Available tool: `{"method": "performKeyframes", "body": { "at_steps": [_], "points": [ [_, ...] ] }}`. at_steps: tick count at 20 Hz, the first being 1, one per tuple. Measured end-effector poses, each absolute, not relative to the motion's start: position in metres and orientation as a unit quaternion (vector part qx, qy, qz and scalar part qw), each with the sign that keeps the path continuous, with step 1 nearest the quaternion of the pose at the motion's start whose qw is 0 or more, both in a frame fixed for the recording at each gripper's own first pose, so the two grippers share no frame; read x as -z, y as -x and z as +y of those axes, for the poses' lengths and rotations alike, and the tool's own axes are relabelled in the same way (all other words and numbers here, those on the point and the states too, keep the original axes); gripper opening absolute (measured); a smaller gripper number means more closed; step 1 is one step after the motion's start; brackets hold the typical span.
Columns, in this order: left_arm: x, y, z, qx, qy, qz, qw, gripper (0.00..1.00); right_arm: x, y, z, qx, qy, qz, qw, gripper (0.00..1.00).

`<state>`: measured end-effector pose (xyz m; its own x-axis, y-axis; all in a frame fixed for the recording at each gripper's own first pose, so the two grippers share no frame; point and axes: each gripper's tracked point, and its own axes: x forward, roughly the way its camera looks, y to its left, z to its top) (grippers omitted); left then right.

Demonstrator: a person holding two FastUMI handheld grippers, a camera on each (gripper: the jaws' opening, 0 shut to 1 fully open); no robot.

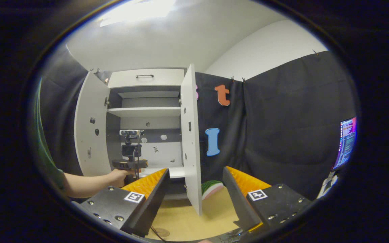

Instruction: Grasp the bottle in the cabinet with the left hand and place it on the coaster, then close the right door with the right hand and the left door with the left hand.

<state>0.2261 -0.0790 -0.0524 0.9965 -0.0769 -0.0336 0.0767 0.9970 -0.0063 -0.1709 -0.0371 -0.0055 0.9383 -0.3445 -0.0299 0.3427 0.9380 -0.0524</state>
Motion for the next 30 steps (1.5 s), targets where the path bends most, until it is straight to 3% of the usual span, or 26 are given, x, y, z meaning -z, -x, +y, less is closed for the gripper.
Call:
{"method": "performKeyframes", "body": {
  "at_steps": [10, 17, 23, 30],
  "points": [
    [0.067, -0.089, -0.099, 0.051, 0.019, 0.008, 0.998, 0.79, -0.001, 0.235, -0.041, 0.155, 0.026, 0.013, 0.988, 0.96],
    [0.099, -0.038, -0.089, 0.056, 0.05, -0.049, 0.996, 0.79, 0.016, 0.232, -0.037, 0.133, 0.048, 0.024, 0.99, 0.96],
    [0.177, -0.008, -0.069, 0.073, 0.034, -0.027, 0.996, 0.79, 0.033, 0.197, -0.007, 0.096, 0.054, 0.017, 0.994, 0.96],
    [0.292, 0.025, -0.11, 0.147, 0.022, 0.027, 0.989, 0.8, 0.072, 0.157, 0.001, 0.09, 0.017, 0.043, 0.995, 0.96]
  ]
}}
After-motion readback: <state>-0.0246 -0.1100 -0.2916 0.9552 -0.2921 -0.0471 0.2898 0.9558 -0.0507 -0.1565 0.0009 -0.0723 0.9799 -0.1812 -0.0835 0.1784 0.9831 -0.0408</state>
